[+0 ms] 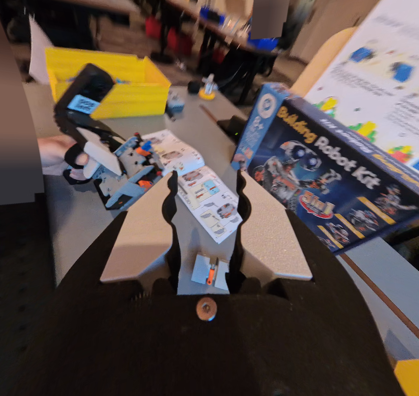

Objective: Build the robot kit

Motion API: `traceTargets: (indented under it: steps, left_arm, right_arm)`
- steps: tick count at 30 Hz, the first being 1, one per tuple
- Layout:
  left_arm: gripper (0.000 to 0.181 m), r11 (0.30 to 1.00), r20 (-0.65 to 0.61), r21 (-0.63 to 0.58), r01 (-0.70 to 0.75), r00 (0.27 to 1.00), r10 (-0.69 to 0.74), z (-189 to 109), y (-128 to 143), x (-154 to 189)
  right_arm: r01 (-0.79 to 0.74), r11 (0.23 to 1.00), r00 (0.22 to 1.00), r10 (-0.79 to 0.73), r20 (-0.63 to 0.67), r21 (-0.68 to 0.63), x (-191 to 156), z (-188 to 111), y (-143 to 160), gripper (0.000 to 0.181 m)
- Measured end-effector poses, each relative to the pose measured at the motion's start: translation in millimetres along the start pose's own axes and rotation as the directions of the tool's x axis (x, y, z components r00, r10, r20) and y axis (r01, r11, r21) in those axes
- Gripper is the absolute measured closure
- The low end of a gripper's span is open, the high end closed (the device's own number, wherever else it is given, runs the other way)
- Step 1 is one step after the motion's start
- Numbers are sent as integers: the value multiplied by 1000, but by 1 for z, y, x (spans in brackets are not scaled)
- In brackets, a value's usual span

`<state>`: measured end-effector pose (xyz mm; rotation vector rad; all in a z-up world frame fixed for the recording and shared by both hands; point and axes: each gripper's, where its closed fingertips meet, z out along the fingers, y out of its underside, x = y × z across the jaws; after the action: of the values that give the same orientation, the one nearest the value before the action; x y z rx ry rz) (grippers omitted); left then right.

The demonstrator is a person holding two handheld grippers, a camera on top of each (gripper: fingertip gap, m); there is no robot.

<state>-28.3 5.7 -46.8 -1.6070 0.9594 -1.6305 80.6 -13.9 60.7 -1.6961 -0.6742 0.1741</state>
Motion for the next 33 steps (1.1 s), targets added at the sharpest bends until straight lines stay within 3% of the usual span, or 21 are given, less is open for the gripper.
traceTargets:
  steps: [2, 4, 8, 12, 17, 19, 21, 24, 26, 30, 33]
  left_arm:
    - [128, 974, 163, -61, -217, 961, 224, -19, 2, -16]
    - [128, 938, 245, -133, -319, 907, 343, -30, 7, -25]
    - [128, 914, 211, -162, -372, 892, 400, -29, 18, -19]
    - [128, 898, 178, -181, -400, 885, 430, -22, 25, -17]
    - [128, 893, 115, -103, -437, 887, 447, -22, 22, -6]
    - [127, 865, 157, -94, -493, 851, 502, -25, 20, -12]
    - [127, 849, 181, -158, -504, 831, 526, -27, 27, -20]
    - [128, 859, 180, -214, -465, 845, 503, -27, 35, -25]
    - [127, 839, 195, -252, -482, 824, 532, -25, 38, -28]
    - [127, 808, 274, -283, -516, 764, 584, -22, 36, -37]
    - [126, 810, 361, -327, -486, 728, 583, -21, 36, -49]
  right_arm:
    - [-49, 998, 999, 49, 2, 48, 5, -12, 14, 128]
    - [-152, 988, 985, 151, 83, 8, -14, -3, 45, 128]
    - [-321, 944, 899, 329, 289, -77, -74, 40, 88, 125]
    - [-360, 925, 806, 374, 459, -121, -113, 86, 92, 113]
    - [-384, 912, 690, 386, 613, -142, -130, 105, 78, 145]
    - [-296, 950, 745, 297, 597, -104, -128, 110, 74, 145]
    - [-174, 983, 805, 177, 567, -59, -127, 114, 72, 145]
    - [-112, 992, 825, 127, 550, -60, -128, 115, 73, 146]
    - [-115, 992, 822, 129, 554, -60, -121, 103, 70, 133]
    - [7, 993, 975, 21, 223, -121, -27, 57, 104, 121]
    - [-172, 975, 978, 186, 98, -139, 16, 19, 135, 112]
